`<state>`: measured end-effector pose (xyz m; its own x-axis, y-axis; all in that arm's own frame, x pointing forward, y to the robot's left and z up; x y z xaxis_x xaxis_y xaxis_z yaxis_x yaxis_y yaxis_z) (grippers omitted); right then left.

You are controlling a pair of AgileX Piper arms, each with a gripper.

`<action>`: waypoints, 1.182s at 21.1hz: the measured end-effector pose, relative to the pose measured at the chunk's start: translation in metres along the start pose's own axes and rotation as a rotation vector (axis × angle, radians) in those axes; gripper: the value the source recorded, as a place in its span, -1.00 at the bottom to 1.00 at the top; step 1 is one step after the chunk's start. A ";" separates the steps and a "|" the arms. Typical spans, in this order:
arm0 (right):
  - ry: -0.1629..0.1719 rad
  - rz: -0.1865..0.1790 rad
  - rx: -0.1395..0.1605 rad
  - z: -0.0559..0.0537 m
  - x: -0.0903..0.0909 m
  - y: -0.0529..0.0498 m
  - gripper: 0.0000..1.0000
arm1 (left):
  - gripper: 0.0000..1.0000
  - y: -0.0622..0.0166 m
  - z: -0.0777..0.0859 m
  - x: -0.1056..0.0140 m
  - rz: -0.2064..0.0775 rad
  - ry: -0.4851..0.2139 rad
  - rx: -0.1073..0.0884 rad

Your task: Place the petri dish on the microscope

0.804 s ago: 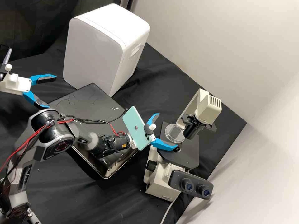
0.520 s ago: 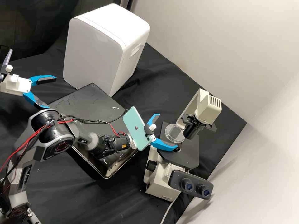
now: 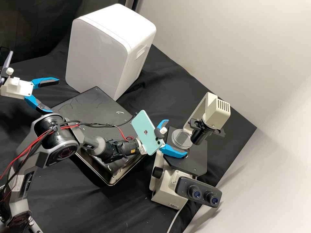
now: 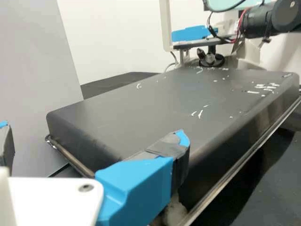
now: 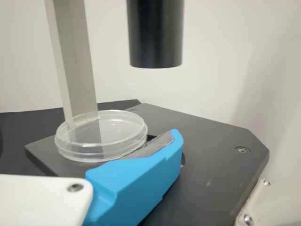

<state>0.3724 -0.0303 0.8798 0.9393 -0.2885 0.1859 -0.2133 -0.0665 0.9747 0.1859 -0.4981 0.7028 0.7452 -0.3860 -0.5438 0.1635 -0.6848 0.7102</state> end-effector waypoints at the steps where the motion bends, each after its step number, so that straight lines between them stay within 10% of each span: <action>1: -0.001 0.002 0.001 0.001 0.002 0.000 1.00 | 1.00 0.0001 0.000 0.001 0.001 0.003 0.003; 25: -0.049 0.018 -0.048 0.017 0.018 0.005 1.00 | 1.00 -0.0025 -0.001 0.006 0.004 0.018 0.003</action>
<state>0.3838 -0.0521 0.8861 0.9209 -0.3357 0.1981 -0.2158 -0.0158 0.9763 0.1904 -0.4979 0.6986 0.7573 -0.3779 -0.5327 0.1586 -0.6849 0.7112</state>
